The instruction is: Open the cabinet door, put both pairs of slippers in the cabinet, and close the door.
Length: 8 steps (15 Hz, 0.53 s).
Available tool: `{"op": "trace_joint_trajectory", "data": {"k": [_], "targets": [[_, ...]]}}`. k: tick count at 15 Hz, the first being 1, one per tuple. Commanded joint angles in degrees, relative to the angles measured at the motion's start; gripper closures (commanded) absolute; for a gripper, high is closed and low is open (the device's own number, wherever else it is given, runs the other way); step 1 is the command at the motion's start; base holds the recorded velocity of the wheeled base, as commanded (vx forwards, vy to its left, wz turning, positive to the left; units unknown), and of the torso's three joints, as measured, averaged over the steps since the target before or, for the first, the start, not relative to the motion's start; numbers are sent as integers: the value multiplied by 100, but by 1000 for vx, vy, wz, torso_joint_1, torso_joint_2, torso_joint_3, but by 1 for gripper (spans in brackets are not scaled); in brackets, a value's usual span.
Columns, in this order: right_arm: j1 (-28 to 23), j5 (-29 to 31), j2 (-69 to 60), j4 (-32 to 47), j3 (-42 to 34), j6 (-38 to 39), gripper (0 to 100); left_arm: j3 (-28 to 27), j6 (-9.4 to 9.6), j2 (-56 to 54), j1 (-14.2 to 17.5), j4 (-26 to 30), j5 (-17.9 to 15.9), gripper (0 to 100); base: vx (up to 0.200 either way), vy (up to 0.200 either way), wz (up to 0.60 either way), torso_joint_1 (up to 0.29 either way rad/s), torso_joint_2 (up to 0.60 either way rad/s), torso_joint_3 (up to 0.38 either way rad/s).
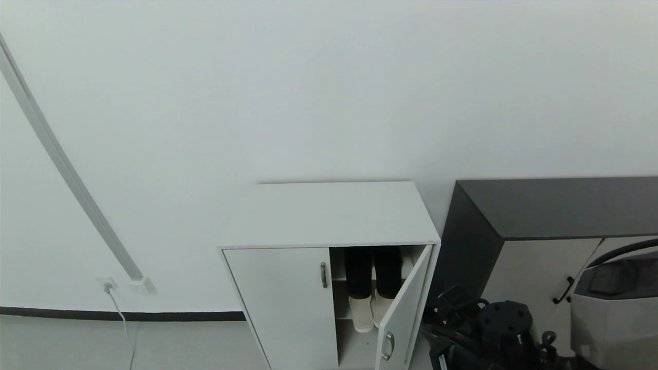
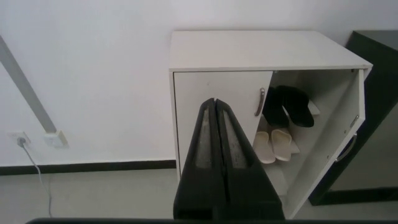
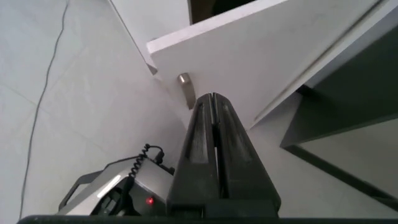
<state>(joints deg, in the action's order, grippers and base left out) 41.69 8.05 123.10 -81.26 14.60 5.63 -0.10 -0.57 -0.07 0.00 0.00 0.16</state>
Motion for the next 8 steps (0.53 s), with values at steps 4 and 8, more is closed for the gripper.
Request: {"op": "trace_joint_trajectory", "data": {"k": [4,8], "targets": [[-56,4,1225,-390,667,-106,100,1,-4,7,0,0,2,100,0,0,0,0,0,0],[-197,4,1489,-188,1211,-106,100,1,-4,7,0,0,2,100,0,0,0,0,0,0]]}}
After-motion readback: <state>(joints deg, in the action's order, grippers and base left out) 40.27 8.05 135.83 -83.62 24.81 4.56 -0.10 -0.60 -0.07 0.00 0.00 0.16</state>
